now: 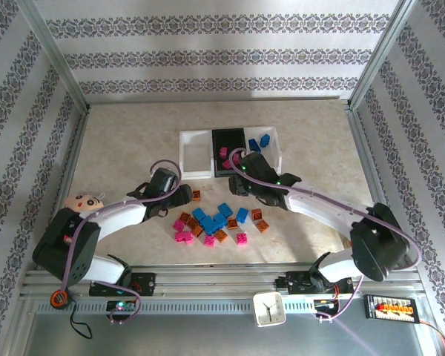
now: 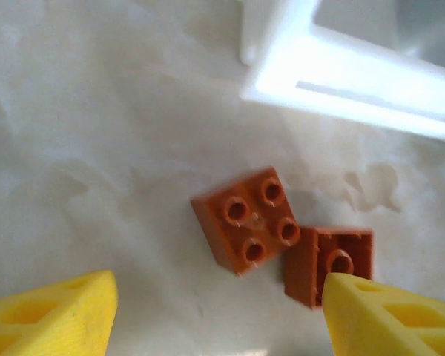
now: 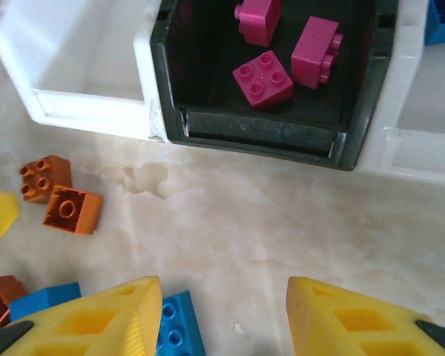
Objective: Sort the legos into containers by color
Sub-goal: Move the lego to the middle-left of the table, then pick up the lego from the middle-left of the table.
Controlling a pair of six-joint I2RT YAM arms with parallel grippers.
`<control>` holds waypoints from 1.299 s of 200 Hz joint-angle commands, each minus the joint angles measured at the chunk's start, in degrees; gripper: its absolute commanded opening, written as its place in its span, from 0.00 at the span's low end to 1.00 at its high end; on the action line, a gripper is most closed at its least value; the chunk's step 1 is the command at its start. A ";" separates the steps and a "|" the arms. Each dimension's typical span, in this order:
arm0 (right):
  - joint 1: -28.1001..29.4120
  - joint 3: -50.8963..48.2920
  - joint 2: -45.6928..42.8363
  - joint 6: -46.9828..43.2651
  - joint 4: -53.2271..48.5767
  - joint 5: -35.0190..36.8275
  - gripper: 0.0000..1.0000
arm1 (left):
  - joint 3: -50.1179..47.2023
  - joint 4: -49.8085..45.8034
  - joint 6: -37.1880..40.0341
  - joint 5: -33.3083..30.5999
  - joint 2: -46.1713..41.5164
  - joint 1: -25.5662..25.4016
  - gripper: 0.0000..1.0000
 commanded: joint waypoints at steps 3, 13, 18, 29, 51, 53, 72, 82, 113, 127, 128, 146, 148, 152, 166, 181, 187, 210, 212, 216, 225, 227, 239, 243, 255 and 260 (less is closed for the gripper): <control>0.53 -3.26 -5.40 1.37 0.63 1.76 0.48 | 2.52 5.09 -0.25 1.07 3.30 0.68 0.71; 0.46 -4.48 -7.30 1.56 0.38 2.01 0.48 | 2.95 5.85 -0.39 0.95 4.41 0.77 0.70; 0.37 -4.89 -8.13 1.69 0.27 2.16 0.48 | 3.19 6.00 -0.39 0.85 4.88 0.77 0.69; 0.15 -5.71 -9.83 1.73 -0.09 2.62 0.48 | 3.59 5.74 -0.38 0.23 5.58 0.82 0.65; -0.29 -6.61 -12.46 1.81 -1.15 3.18 0.47 | 3.50 2.47 -0.05 -2.89 5.33 1.03 0.57; -0.30 -6.66 -12.62 1.81 -1.25 3.26 0.47 | 3.31 2.32 -0.05 -3.10 5.22 1.11 0.56; -0.38 -7.22 -14.47 1.93 -1.58 3.50 0.47 | 0.93 1.57 -0.63 -3.72 4.02 2.70 0.50; -0.32 -7.48 -15.12 2.15 -1.43 3.50 0.47 | -0.11 1.15 -0.75 -3.45 3.69 3.77 0.48; -0.35 -7.10 -15.74 2.07 -1.77 3.88 0.47 | -2.72 -2.06 -1.00 -3.52 -0.35 5.21 0.40; -0.35 -7.21 -15.98 2.03 -1.77 3.56 0.47 | -4.57 -2.33 -0.83 -3.41 -5.36 5.27 0.43; -0.33 -7.22 -16.06 2.01 -1.81 3.59 0.47 | -4.66 -2.36 -0.72 -3.32 -5.74 5.29 0.43; -0.34 -7.64 -16.48 2.22 -1.66 3.64 0.47 | -2.97 -4.86 1.00 -2.99 -9.16 4.57 0.56; -0.31 -7.67 -16.42 2.18 -1.67 3.69 0.47 | -2.64 -5.27 1.27 -3.17 -9.26 4.46 0.58; -0.34 -7.72 -16.55 2.25 -1.59 3.62 0.47 | -1.81 -6.19 1.73 -3.67 -9.10 4.05 0.60; -0.28 -7.85 -16.57 2.41 -1.38 3.48 0.47 | 0.14 -7.72 2.64 -5.17 -7.62 3.49 0.65; -0.12 -8.10 -16.96 2.64 -1.28 3.48 0.47 | 1.01 -7.45 2.91 -6.95 -4.79 3.45 0.67; 0.01 -8.27 -17.17 2.72 -1.32 3.41 0.47 | 1.43 -7.13 3.19 -7.53 -3.45 3.52 0.67; 0.15 -8.72 -18.15 2.81 -2.11 3.46 0.47 | 3.26 -5.03 4.22 -7.60 2.45 3.45 0.69; 0.14 -8.72 -18.26 2.78 -2.17 3.51 0.47 | 3.43 -4.85 4.29 -7.48 3.03 3.39 0.69; 0.14 -8.79 -18.55 2.76 -2.34 3.54 0.47 | 3.70 -4.37 4.43 -7.38 3.97 3.41 0.69; 0.15 -8.97 -19.12 2.66 -2.58 3.62 0.47 | 4.11 -3.24 4.70 -6.91 5.94 3.41 0.69; 0.16 -8.98 -19.19 2.61 -2.64 3.75 0.47 | 4.19 -3.04 4.72 -6.85 6.18 3.42 0.69; 0.15 -9.17 -19.87 2.61 -2.98 3.83 0.47 | 4.48 -2.19 4.76 -6.91 8.16 3.38 0.67; 0.13 -9.24 -20.00 2.64 -2.99 3.86 0.47 | 4.61 -1.96 4.78 -7.03 8.56 3.44 0.66; 0.11 -9.36 -20.40 2.65 -3.16 4.01 0.47 | 4.38 -1.47 4.84 -7.01 9.34 3.39 0.55; 0.10 -9.39 -20.50 2.63 -3.24 3.97 0.47 | 4.16 -1.19 4.89 -7.05 9.41 3.38 0.51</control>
